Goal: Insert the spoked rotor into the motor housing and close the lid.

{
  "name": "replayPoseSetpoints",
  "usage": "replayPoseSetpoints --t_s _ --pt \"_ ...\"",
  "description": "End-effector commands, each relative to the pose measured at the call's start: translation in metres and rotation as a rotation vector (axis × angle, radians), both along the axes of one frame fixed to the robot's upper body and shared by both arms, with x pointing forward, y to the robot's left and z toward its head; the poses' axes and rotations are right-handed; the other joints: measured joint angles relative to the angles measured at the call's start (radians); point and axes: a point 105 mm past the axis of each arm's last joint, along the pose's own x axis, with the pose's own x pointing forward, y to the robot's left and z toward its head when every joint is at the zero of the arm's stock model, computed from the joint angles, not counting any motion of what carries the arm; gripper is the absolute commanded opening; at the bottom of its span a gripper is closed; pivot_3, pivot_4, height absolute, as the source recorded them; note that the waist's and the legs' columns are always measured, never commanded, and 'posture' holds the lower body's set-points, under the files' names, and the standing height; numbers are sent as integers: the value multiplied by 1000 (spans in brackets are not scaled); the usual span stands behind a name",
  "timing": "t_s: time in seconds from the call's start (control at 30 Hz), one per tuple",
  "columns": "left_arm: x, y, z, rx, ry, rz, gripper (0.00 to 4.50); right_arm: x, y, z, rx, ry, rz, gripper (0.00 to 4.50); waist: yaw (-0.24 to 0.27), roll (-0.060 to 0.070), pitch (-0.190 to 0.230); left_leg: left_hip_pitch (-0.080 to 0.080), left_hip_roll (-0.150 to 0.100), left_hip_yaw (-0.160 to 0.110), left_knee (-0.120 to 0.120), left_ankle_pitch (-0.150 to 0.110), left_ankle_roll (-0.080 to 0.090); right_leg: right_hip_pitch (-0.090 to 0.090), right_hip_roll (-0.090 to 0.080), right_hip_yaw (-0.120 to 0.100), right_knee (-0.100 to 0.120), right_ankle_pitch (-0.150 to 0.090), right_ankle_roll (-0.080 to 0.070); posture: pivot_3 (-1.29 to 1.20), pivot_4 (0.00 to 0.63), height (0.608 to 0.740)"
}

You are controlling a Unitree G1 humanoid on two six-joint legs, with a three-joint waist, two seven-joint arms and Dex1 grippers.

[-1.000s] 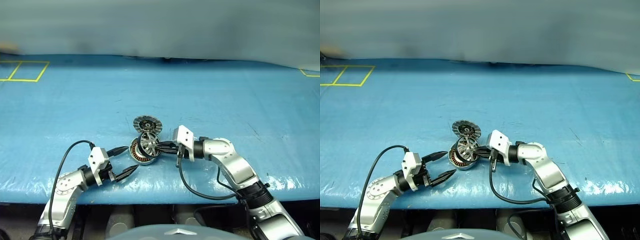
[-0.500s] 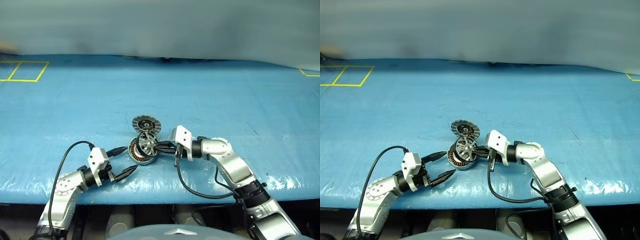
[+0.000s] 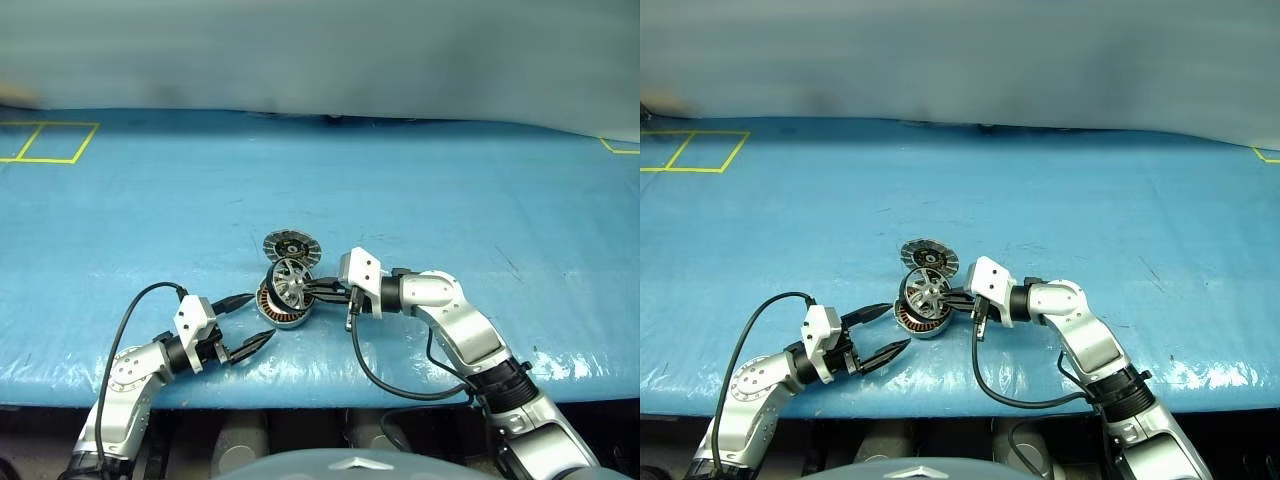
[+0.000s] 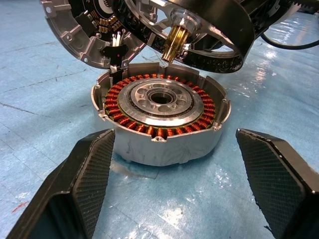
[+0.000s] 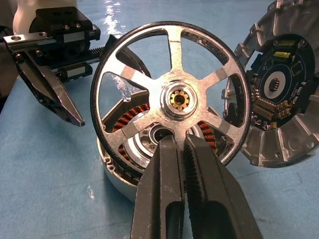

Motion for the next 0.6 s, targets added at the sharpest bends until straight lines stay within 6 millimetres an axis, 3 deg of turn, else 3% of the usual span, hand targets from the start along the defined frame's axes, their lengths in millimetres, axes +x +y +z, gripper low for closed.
replayPoseSetpoints --t_s 0.03,0.33,0.37,0.43,0.6 --pt "1 -4 8 -4 -39 -15 4128 -1 7 7 7 -35 34 34 0 0 0 0 0 0 0 0 0 0 0 0 0 0 0 0 150 740" --pt "1 -3 8 -1 -42 -5 4128 3 5 -2 -29 -14 19 34 0 0 0 0 0 0 0 0 0 0 0 0 0 0 0 0 150 740" --pt "0 -3 8 -1 -42 -4 4128 3 5 -3 -30 -15 17 559 0 0 0 0 0 0 0 0 0 0 0 0 0 0 0 0 150 740" --pt "0 -3 7 -1 -42 -2 4128 4 5 -1 -22 -27 18 1072 0 0 0 0 0 0 0 0 0 0 0 0 0 0 0 0 150 740" --pt "1 -2 7 -1 -41 0 4128 3 7 6 14 -40 24 1072 0 0 0 0 0 0 0 0 0 0 0 0 0 0 0 0 150 740"
